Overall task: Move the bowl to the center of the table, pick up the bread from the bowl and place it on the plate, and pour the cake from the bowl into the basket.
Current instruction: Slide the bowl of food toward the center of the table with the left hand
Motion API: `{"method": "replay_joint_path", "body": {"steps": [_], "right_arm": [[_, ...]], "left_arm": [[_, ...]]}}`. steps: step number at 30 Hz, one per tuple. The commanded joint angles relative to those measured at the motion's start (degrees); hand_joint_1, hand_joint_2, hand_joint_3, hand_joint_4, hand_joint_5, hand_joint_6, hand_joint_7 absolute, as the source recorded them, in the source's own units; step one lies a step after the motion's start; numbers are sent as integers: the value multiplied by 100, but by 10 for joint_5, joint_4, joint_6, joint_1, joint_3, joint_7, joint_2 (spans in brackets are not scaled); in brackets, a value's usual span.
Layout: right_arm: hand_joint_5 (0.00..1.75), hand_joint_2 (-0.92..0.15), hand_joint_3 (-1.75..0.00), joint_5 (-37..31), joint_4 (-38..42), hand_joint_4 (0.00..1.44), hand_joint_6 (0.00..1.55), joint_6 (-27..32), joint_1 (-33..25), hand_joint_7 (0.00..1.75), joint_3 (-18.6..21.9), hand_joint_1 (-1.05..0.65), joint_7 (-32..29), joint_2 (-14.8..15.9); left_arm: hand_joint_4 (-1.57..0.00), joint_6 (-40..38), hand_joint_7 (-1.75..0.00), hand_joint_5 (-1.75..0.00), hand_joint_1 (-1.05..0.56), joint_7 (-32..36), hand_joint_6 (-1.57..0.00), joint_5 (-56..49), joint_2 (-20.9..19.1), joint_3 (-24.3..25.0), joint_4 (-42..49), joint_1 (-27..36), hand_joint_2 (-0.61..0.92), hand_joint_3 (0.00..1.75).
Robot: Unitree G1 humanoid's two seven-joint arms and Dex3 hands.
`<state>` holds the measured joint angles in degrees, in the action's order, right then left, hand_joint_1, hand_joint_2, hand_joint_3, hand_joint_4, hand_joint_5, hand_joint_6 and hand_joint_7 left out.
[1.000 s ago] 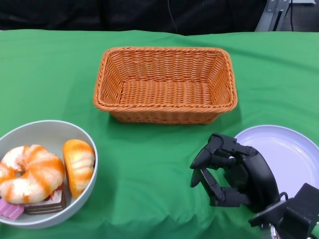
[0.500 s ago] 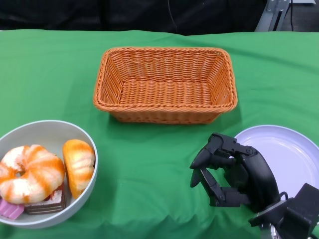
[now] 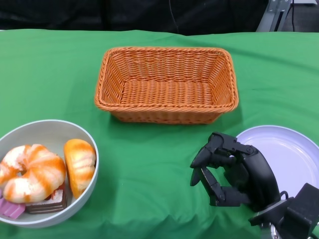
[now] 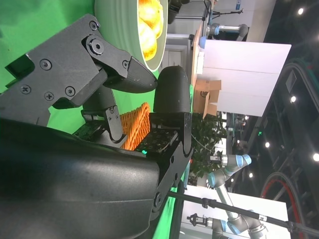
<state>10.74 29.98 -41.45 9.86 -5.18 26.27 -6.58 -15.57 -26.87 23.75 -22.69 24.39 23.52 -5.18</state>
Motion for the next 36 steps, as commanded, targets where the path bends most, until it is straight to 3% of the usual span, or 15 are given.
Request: {"method": "replay_joint_path", "body": {"steps": [1, 11, 36], "right_arm": [[150, -48, -117, -1, -10, 80, 76, 1, -3, 129, 5, -7, -6, 4], [152, -48, -114, -21, -5, 80, 74, -19, -4, 135, -2, -10, -11, 8], [150, -44, -119, -24, 1, 81, 75, -31, -2, 135, 0, -8, -14, 6]], "left_arm": [[0, -25, 0, 0, -54, 10, 0, 1, 0, -6, -27, 10, 92, 58], [0, -81, 0, 0, -54, 63, 0, -3, 34, -24, -95, 13, 92, 57], [0, -160, 0, 0, -56, 92, 0, 11, 81, -44, -190, 17, 92, 51]]}}
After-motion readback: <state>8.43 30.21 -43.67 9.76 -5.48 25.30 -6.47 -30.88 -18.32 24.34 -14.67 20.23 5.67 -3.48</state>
